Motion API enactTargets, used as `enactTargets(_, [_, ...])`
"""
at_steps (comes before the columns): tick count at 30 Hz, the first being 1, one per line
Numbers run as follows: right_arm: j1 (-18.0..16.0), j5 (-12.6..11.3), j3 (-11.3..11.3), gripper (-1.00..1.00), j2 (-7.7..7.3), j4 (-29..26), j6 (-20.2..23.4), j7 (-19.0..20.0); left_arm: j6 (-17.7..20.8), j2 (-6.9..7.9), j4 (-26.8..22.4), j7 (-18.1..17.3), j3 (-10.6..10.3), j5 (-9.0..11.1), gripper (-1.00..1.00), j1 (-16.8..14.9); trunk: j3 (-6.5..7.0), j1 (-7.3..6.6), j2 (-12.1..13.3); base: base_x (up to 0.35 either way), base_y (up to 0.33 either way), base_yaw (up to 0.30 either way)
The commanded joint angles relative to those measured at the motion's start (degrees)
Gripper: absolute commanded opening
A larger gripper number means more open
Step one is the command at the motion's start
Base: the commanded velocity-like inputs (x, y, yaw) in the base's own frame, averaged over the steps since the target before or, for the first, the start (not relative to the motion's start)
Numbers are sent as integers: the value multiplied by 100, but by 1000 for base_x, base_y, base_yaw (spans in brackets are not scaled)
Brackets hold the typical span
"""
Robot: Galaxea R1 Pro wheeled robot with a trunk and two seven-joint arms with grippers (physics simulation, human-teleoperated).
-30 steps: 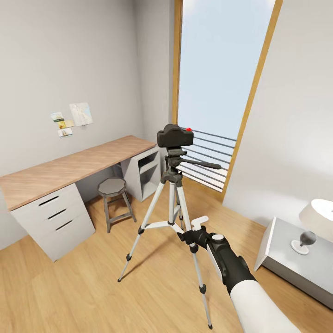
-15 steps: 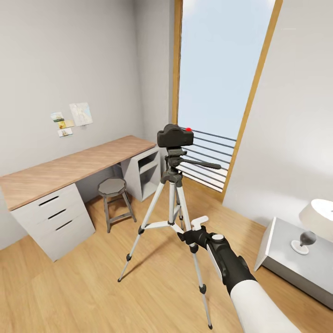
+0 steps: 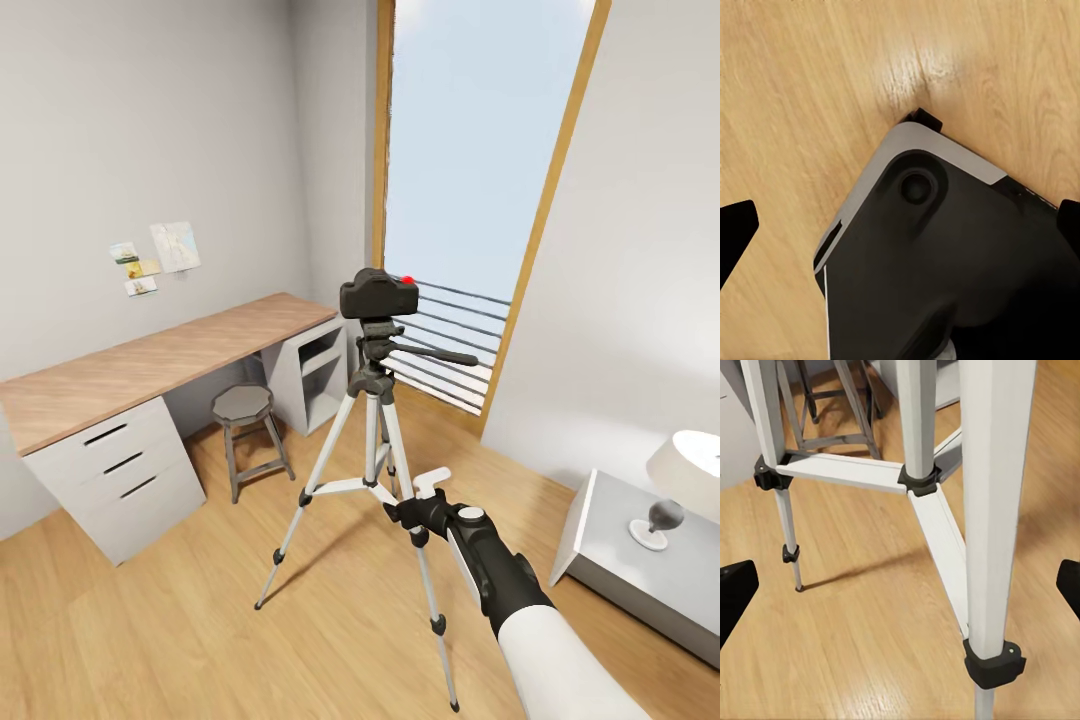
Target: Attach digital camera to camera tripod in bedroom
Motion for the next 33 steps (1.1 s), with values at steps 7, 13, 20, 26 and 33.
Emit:
enactTargets(7, [43,13,-17,100,-204,99,264,32,-1,-2,1,16,-48,39,100,2,-12,3,-11,0,0,0])
enactTargets(13, [44,-3,-16,100,-565,333,466,54,-21,-5,1,16,-48,39,100,27,-12,3,-11,0,0,0])
enactTargets(20, [50,-7,-26,100,-898,674,514,64,-32,-5,1,16,-48,39,100,48,-12,3,-11,0,0,0])
enactTargets(26, [102,-10,-26,100,-1217,1266,476,67,-43,-4,1,13,-48,39,100,68,-12,3,-11,0,0,0])
enactTargets(33, [127,-11,-35,100,-1451,2403,372,69,-50,-4,1,10,-48,38,100,78,-12,3,-11,0,0,0])
